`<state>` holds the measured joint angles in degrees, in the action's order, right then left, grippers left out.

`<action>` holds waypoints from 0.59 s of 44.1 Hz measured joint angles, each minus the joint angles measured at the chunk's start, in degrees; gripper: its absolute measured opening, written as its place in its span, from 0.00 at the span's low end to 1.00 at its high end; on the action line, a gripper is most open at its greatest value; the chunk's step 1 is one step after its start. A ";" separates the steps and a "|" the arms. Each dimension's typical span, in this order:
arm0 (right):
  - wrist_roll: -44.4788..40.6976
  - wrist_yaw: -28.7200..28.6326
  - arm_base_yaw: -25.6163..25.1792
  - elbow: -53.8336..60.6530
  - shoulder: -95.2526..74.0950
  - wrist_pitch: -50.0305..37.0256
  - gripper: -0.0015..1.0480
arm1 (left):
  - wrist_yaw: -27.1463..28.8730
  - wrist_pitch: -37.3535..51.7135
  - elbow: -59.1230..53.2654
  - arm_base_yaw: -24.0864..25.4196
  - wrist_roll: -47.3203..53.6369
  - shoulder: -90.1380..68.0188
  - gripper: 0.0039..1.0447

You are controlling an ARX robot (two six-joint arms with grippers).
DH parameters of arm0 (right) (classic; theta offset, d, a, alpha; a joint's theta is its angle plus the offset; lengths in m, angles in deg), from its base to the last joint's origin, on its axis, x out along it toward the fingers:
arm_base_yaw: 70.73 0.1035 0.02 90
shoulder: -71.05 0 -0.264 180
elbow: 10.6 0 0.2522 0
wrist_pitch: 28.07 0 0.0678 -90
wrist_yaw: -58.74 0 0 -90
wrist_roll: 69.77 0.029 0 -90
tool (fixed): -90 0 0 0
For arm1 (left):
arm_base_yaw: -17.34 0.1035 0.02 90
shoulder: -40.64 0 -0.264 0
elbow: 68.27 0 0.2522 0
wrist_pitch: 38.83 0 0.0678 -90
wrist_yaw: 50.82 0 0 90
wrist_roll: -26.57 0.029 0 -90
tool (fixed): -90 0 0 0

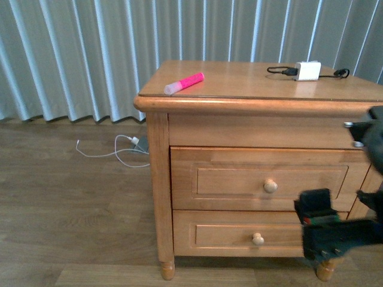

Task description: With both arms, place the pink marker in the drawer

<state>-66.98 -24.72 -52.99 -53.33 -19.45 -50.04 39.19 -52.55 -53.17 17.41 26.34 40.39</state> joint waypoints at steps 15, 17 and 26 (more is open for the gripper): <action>0.94 5.03 0.52 -21.46 -26.47 -2.23 0.92 | 0.00 0.00 0.00 0.00 0.00 0.00 0.94; 1.16 5.62 0.33 -23.78 -28.50 -2.03 0.92 | -0.02 0.00 0.00 0.00 0.00 0.00 0.94; 2.64 8.00 -0.96 -31.89 -35.50 -0.42 0.92 | 0.00 0.00 0.00 0.00 0.00 0.00 0.94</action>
<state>-64.34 -16.72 -53.95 -85.22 -54.95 -50.45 39.19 -52.55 -53.17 17.41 26.34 40.39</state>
